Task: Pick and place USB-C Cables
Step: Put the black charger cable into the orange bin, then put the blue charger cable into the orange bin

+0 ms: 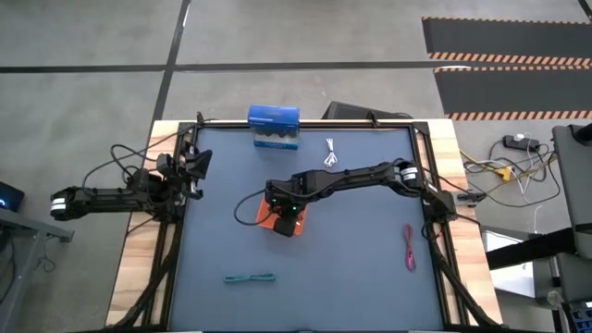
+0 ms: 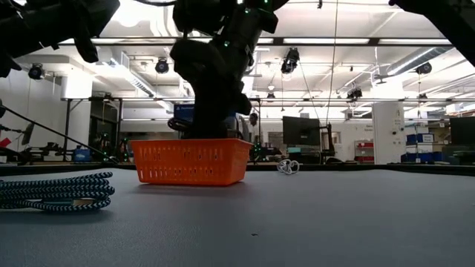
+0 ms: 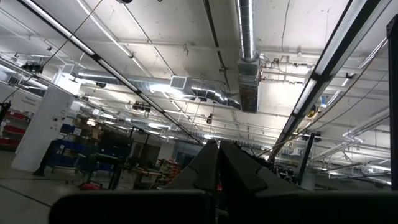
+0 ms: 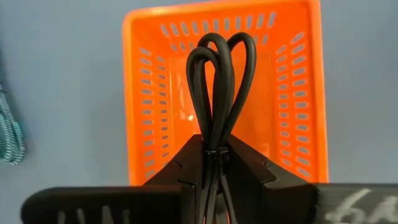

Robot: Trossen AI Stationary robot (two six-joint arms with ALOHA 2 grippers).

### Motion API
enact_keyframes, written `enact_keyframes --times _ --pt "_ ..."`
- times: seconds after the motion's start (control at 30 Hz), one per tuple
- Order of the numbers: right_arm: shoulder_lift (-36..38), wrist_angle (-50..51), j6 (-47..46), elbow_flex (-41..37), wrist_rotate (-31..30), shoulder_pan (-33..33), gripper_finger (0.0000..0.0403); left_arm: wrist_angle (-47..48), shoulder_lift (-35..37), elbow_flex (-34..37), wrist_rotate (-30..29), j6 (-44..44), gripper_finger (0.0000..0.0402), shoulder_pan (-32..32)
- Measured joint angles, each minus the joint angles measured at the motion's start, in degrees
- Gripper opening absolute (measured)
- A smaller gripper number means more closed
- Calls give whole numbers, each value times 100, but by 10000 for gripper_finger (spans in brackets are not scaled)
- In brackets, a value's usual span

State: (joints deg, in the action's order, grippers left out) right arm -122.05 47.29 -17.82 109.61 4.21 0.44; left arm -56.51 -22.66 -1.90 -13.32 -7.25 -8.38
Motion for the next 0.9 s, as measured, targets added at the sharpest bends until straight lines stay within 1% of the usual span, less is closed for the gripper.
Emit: enact_keyframes --times 0.23,0.67,0.77,0.9 --pt "-1 -90 107 -44 -284 -9 46 -1 9 1 0 -1 0 -1" --pt "-1 -313 62 -44 -287 -10 117 -1 9 1 2 1 0 -1" --pt "28 -294 37 -44 -286 -10 125 0 9 1 2 1 0 -1" --pt "199 -279 -60 -44 -292 34 125 0 9 1 4 1 0 -1"
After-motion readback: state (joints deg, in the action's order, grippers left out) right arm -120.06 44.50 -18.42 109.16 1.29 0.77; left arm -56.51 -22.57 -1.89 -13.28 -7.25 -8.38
